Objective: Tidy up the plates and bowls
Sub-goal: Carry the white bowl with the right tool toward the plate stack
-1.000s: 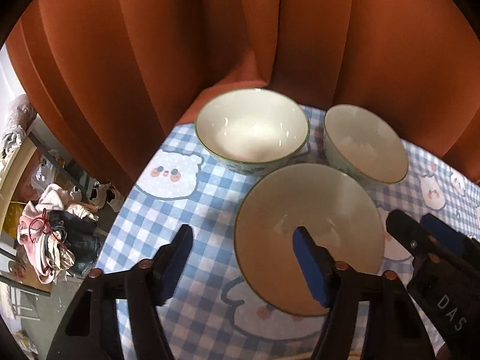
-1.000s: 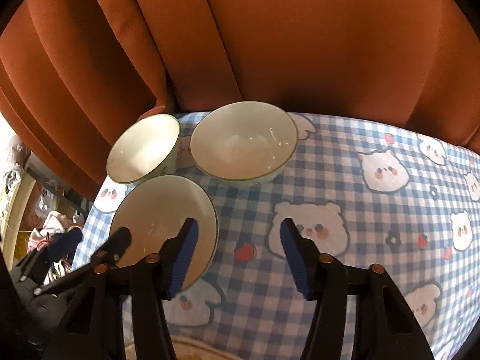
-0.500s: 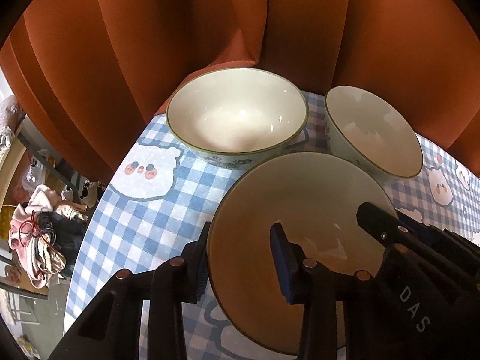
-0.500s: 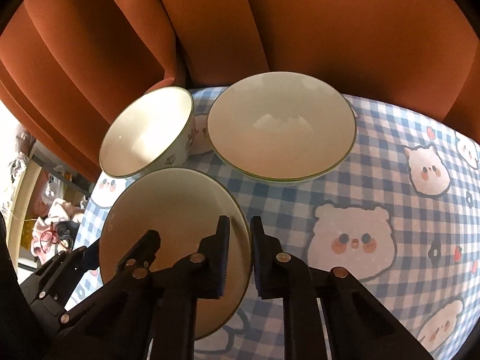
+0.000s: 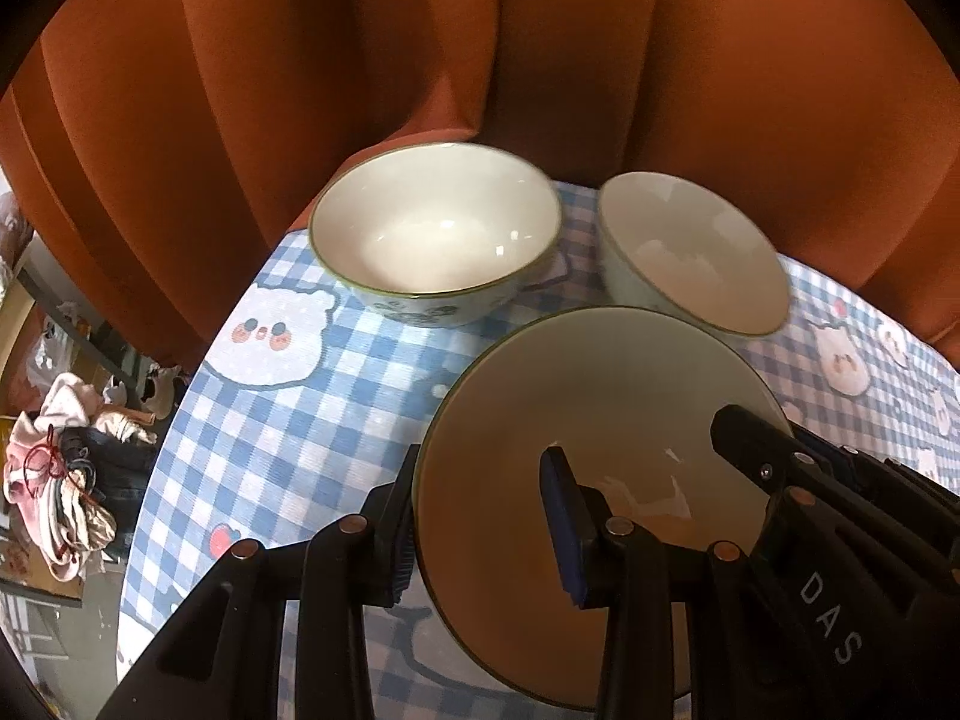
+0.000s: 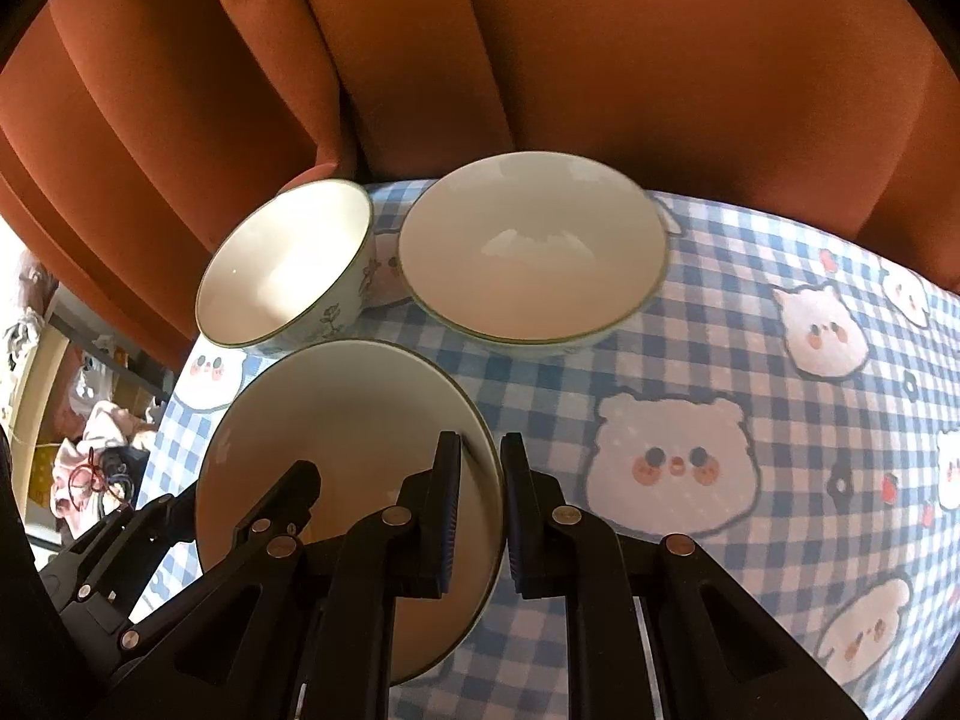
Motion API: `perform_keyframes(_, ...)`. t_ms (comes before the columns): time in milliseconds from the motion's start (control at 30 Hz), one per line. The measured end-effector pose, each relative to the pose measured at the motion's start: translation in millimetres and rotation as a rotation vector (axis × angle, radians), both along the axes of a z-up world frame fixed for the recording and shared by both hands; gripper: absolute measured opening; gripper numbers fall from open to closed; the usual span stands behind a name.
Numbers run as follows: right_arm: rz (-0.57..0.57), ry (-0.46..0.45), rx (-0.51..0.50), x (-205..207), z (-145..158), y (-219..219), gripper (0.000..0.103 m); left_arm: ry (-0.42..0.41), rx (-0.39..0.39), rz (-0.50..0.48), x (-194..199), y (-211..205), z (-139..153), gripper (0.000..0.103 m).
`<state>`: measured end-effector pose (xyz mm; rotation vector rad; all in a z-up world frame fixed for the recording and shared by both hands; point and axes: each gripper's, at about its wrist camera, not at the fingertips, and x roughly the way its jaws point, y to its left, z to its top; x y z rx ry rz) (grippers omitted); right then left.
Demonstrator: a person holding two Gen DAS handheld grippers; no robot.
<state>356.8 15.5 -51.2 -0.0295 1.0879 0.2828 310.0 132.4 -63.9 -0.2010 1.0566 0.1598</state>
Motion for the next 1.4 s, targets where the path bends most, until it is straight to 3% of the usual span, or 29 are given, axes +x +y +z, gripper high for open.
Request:
perform_keyframes(500, -0.155, -0.094, -0.024, -59, 64, -51, 0.017, -0.099, -0.055, -0.161, -48, -53, 60, 0.037)
perform_keyframes(800, -0.265, -0.114, -0.048, -108, 85, -101, 0.017, -0.102, -0.079, -0.253, -76, -98, 73, 0.037)
perform_keyframes(1033, -0.31, -0.119, -0.045, -140, 90, -145, 0.017, -0.1, -0.058, -0.283, -95, -147, 79, 0.037)
perform_keyframes(1400, -0.266, -0.032, -0.047, -178, 64, -226, 0.017, -0.001, -0.057, -0.24, -138, -232, 52, 0.037)
